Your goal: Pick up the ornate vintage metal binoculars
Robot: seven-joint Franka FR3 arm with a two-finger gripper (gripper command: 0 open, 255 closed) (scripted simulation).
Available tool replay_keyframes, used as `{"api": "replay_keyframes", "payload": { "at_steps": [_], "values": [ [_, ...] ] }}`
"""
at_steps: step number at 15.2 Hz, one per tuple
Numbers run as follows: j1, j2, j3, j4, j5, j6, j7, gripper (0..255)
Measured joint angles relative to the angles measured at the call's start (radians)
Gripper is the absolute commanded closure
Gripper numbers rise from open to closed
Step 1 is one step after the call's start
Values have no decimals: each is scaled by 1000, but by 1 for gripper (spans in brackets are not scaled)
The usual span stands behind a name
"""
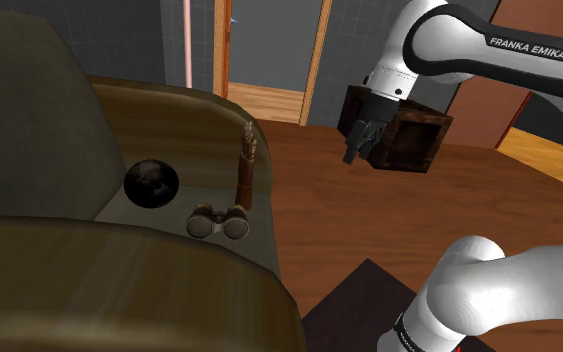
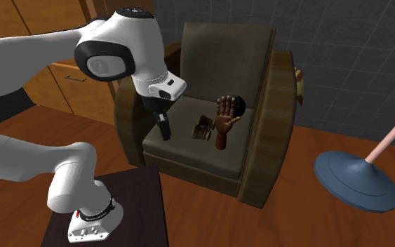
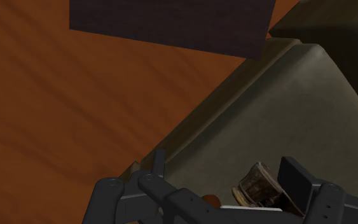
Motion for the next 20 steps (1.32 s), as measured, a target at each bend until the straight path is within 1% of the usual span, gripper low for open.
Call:
{"api": "replay_keyframes", "payload": {
  "at_steps": [2,6,13,20],
  "values": [
    [1,9,7,-1,6,9,11,0],
    [10,79,66,-11,53,80,102,0],
    [23,284,167,28,122,234,265,0],
    [32,528,250,133,151,367,426,0]
  ]
}}
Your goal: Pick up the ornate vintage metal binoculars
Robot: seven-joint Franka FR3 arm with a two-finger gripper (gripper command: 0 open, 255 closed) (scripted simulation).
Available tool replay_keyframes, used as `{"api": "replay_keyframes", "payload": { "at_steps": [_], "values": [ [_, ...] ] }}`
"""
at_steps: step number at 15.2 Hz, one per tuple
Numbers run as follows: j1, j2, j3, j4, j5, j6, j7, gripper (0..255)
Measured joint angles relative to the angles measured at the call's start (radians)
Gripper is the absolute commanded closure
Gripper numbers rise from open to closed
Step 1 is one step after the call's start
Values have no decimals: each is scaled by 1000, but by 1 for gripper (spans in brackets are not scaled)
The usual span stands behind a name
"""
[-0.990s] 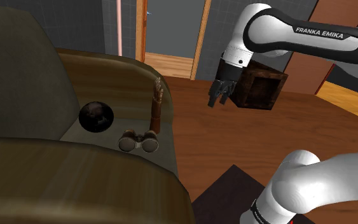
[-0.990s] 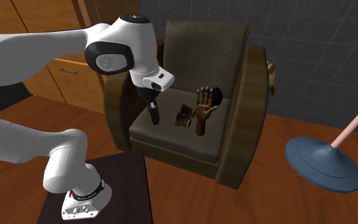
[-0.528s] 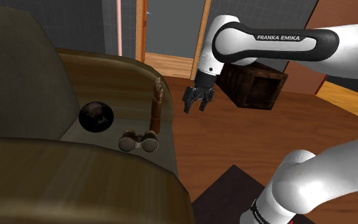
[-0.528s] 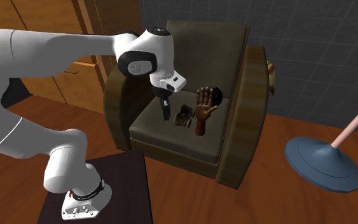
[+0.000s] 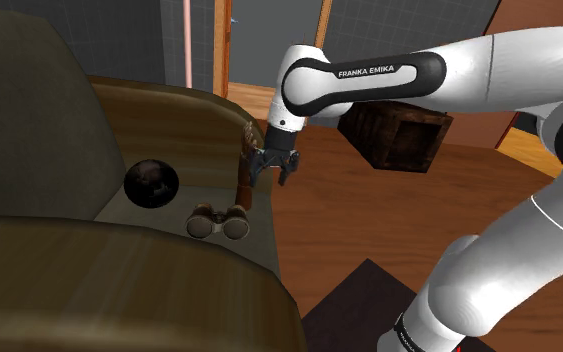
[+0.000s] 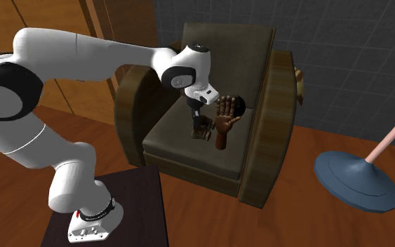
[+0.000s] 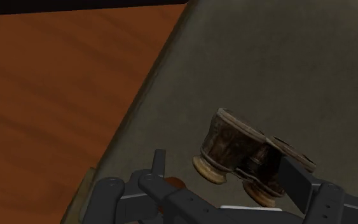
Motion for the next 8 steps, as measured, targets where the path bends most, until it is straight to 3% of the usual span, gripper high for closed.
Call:
{"api": "replay_keyframes", "payload": {
  "at_steps": [8],
  "values": [
    [21,284,59,198,-21,105,184,0]
  ]
}}
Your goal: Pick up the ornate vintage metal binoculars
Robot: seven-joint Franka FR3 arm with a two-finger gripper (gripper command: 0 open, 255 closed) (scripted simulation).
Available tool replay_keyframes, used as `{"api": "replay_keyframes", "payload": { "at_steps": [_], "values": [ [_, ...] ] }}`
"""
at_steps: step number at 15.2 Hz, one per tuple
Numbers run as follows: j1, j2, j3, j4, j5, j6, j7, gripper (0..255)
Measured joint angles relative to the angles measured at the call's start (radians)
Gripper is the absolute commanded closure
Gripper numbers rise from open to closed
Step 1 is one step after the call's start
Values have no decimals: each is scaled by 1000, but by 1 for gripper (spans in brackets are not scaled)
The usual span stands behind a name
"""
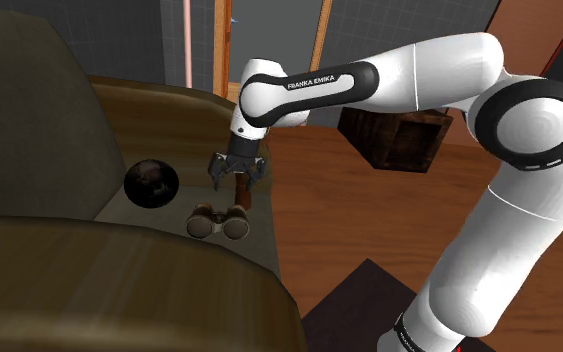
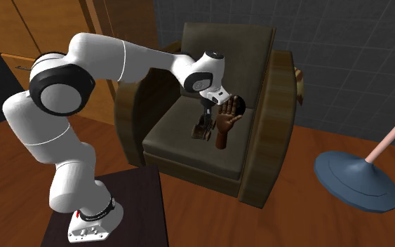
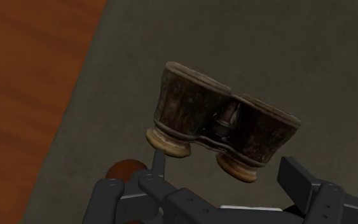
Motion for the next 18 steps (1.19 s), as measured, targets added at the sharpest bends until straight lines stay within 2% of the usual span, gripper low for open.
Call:
{"api": "replay_keyframes", "payload": {
  "at_steps": [2,5,7,9,15,16,18],
  "values": [
    [13,86,10,84,-17,58,52,0],
    [28,209,16,187,-36,194,115,0],
    [43,299,17,253,-50,85,160,0],
    [46,331,15,267,-53,49,170,0],
    [48,361,14,226,-53,101,163,0],
    [48,364,14,225,-54,105,163,255],
    [49,366,14,224,-54,108,162,255]
  ]
}}
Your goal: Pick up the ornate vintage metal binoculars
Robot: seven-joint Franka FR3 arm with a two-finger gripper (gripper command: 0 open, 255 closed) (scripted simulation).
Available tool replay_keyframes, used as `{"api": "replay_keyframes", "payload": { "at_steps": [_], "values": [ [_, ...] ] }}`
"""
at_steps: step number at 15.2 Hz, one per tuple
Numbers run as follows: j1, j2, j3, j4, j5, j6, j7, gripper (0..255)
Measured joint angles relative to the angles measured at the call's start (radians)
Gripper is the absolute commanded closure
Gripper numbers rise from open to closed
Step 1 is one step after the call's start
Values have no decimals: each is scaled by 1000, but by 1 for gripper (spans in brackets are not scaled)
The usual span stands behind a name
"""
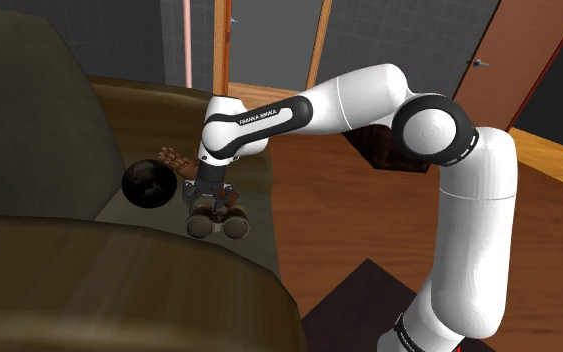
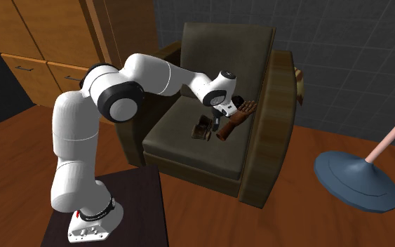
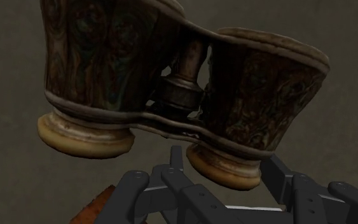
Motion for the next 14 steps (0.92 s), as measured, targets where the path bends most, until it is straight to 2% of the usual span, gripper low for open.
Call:
{"api": "replay_keyframes", "payload": {
  "at_steps": [8,14],
  "values": [
    [0,0,0,0,0,2,0,255],
    [-1,-23,2,31,1,-54,9,255]
  ]
}}
